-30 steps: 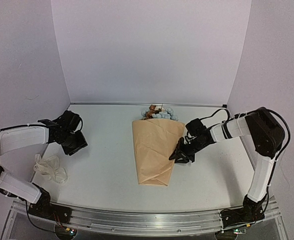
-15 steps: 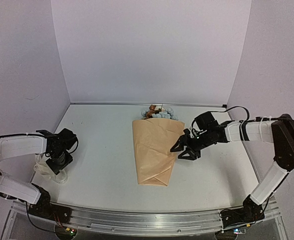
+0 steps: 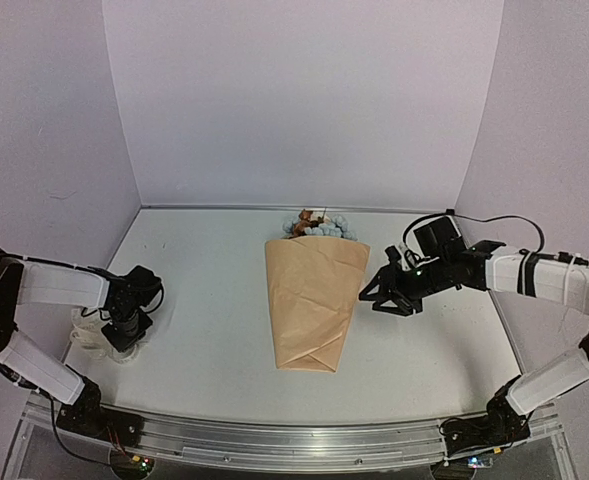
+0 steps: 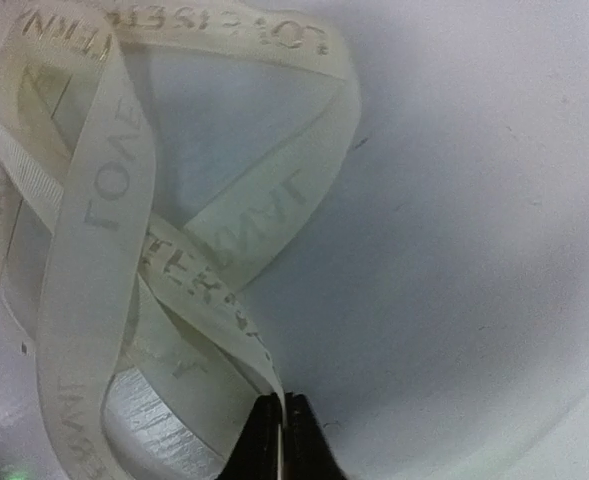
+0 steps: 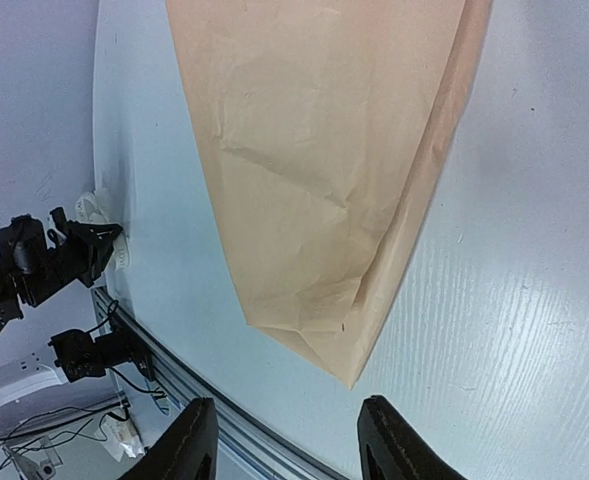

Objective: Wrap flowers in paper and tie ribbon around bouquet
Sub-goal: Pick up the ribbon from the corner of the board, then place the ribbon in the folded bouquet, then pick up the ribbon from the folded bouquet.

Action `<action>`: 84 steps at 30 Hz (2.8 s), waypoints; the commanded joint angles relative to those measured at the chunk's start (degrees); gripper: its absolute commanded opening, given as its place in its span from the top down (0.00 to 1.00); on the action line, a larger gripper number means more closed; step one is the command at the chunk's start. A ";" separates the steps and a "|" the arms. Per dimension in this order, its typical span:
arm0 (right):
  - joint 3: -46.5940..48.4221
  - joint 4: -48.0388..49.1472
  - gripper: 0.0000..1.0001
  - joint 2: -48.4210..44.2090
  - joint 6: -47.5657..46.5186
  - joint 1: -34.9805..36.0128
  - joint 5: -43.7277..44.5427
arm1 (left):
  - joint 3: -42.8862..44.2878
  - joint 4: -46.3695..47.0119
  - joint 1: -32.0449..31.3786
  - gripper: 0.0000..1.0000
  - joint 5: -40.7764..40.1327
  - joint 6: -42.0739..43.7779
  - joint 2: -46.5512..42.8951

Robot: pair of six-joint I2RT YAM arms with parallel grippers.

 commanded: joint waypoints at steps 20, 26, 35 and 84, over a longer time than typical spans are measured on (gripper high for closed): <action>-5.47 -19.78 0.64 -18.55 -4.99 0.08 27.87 | 42.24 27.69 -36.58 1.00 48.67 60.86 16.41; -4.73 -24.00 0.57 -20.16 -5.93 0.08 29.73 | 53.09 24.50 -38.00 0.89 53.60 63.90 24.21; -1.85 -28.18 0.43 -19.60 -8.36 0.32 26.15 | 49.49 27.99 -37.92 0.48 41.26 57.41 22.53; 52.55 -23.81 0.51 46.73 -33.85 28.01 18.57 | 16.66 16.98 2.40 0.32 14.08 27.94 10.42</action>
